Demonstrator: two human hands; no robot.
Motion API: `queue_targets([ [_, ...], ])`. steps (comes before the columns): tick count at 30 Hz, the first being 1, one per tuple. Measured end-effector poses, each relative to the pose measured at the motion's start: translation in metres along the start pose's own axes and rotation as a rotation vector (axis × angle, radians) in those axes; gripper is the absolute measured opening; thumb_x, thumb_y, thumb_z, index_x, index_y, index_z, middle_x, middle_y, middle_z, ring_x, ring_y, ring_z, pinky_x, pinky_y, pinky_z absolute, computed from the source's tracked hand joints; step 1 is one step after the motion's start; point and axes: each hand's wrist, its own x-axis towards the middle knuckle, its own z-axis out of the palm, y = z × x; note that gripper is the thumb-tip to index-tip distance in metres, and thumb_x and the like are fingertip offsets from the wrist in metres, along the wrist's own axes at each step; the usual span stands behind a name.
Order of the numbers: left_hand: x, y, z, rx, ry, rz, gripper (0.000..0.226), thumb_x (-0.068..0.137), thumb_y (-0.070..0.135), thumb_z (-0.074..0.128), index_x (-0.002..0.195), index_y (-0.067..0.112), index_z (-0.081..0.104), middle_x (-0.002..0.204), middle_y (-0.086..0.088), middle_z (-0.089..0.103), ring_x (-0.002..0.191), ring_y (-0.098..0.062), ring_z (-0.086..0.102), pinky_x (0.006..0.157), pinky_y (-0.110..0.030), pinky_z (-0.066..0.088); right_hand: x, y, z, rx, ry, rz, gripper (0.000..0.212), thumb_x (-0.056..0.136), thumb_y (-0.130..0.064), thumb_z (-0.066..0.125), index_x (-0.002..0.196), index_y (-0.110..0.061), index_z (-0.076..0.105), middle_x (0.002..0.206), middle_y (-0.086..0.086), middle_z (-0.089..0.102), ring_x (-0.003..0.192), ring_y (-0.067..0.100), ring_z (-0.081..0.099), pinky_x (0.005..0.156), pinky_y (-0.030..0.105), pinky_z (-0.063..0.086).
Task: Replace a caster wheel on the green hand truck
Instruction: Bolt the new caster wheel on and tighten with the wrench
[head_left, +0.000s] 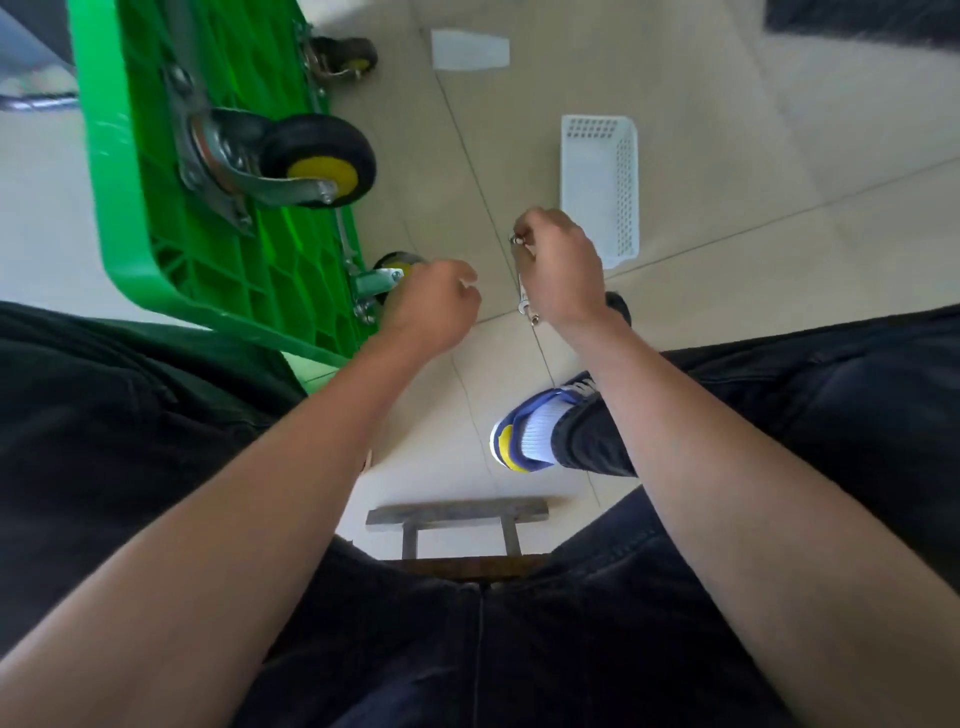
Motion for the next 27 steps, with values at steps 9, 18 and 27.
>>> queue_targets([
  [9,-0.054,0.020,-0.077,0.191,0.296,0.260,0.037,0.093,0.028,0.049,0.124,0.028,0.069,0.110,-0.010,0.074,0.097,-0.041,0.067,0.084,-0.046,0.057,0.008,-0.085,-0.059,0.185,0.166,-0.136,0.014,0.095,-0.016,0.067,0.108,-0.013,0.070,0.104,0.001,0.069,0.086,0.015,0.061,0.074,0.024,0.043],
  [18,-0.095,0.016,-0.162,0.395,0.580,0.384,0.032,0.093,0.031,0.042,0.095,0.020,0.071,0.087,-0.007,0.071,0.078,-0.038,0.064,0.066,-0.043,0.056,0.005,-0.145,-0.068,0.347,0.068,-0.115,0.012,0.093,-0.014,0.068,0.103,-0.015,0.074,0.084,-0.009,0.067,0.071,0.008,0.059,0.069,0.022,0.049],
  [27,-0.093,-0.034,-0.210,0.116,0.696,0.250,0.034,0.091,0.026,0.060,0.121,0.021,0.073,0.132,-0.003,0.065,0.124,-0.031,0.055,0.101,-0.047,0.048,0.005,-0.189,-0.055,0.430,0.026,-0.122,0.010,0.096,-0.017,0.069,0.105,-0.017,0.073,0.083,-0.013,0.064,0.072,-0.003,0.057,0.062,0.010,0.042],
])
